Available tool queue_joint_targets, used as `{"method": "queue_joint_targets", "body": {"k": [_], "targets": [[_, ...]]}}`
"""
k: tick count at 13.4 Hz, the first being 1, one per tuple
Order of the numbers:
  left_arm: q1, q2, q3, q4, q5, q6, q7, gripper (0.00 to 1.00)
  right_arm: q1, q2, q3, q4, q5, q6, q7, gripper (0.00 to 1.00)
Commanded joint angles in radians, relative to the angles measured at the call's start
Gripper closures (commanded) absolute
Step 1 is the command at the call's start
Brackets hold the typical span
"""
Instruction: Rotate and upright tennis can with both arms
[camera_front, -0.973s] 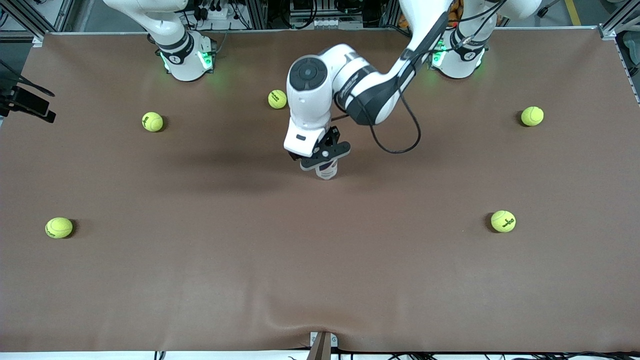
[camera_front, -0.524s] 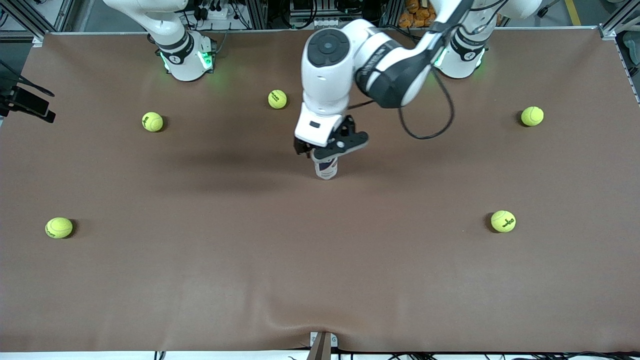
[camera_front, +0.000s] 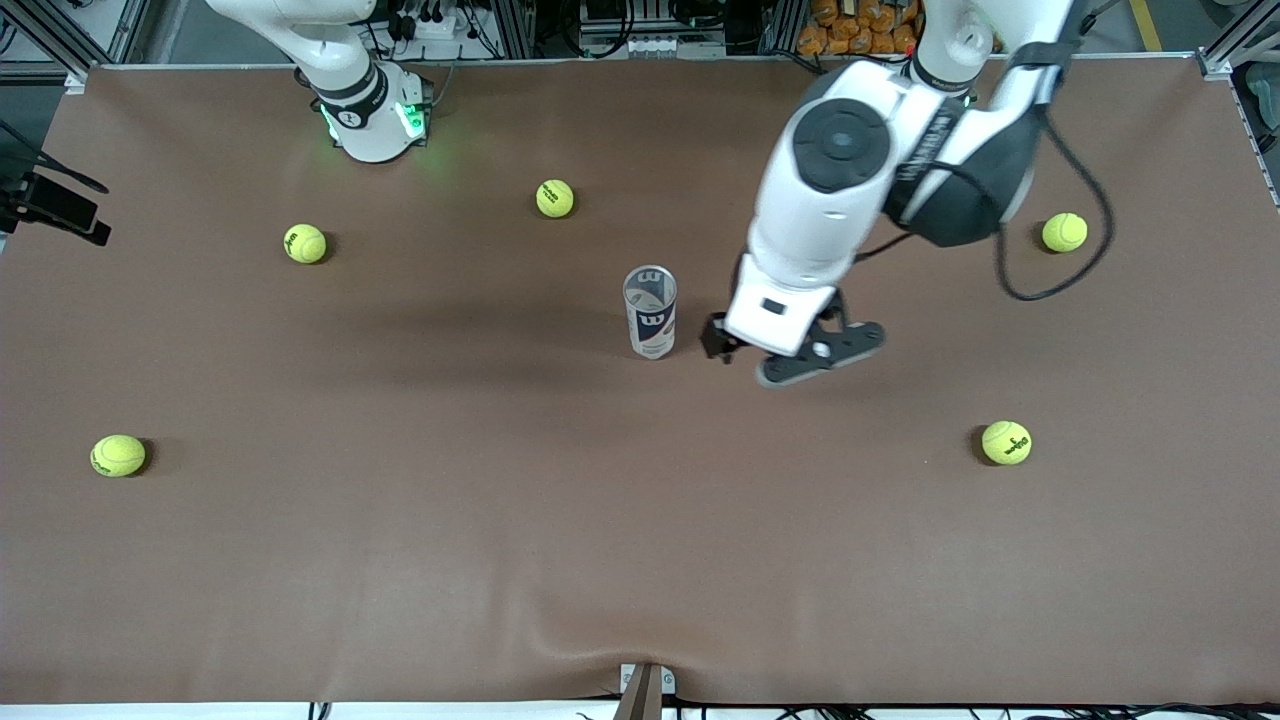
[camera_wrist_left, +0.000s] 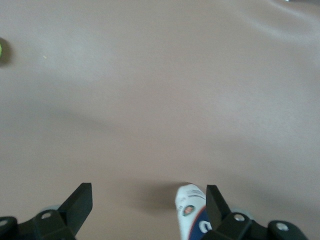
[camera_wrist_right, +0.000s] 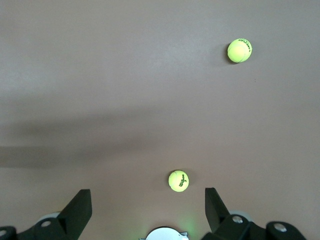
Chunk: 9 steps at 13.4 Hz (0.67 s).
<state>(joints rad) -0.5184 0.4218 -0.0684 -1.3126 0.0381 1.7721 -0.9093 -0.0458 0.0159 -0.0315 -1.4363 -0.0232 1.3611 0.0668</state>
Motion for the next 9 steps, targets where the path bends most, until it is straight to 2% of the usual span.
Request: {"method": "queue_joint_targets", "body": {"k": [1, 5, 7, 9], "targets": [[0.044, -0.012, -0.005, -0.013, 0.022, -0.016, 0.038, 0.00, -0.014, -0.008, 0.012, 0.001, -0.011, -0.007, -0.002, 0.00], [0.177, -0.015, -0.031, -0.013, 0.013, -0.016, 0.148, 0.00, -0.014, -0.008, 0.012, 0.001, -0.011, -0.007, -0.002, 0.00], [0.312, -0.027, -0.130, -0.014, 0.020, -0.016, 0.219, 0.00, -0.014, -0.008, 0.012, -0.001, -0.011, -0.007, -0.002, 0.00], [0.368, -0.061, -0.148, -0.019, 0.023, -0.055, 0.298, 0.00, -0.014, -0.008, 0.012, 0.001, -0.011, -0.007, -0.001, 0.00]]}}
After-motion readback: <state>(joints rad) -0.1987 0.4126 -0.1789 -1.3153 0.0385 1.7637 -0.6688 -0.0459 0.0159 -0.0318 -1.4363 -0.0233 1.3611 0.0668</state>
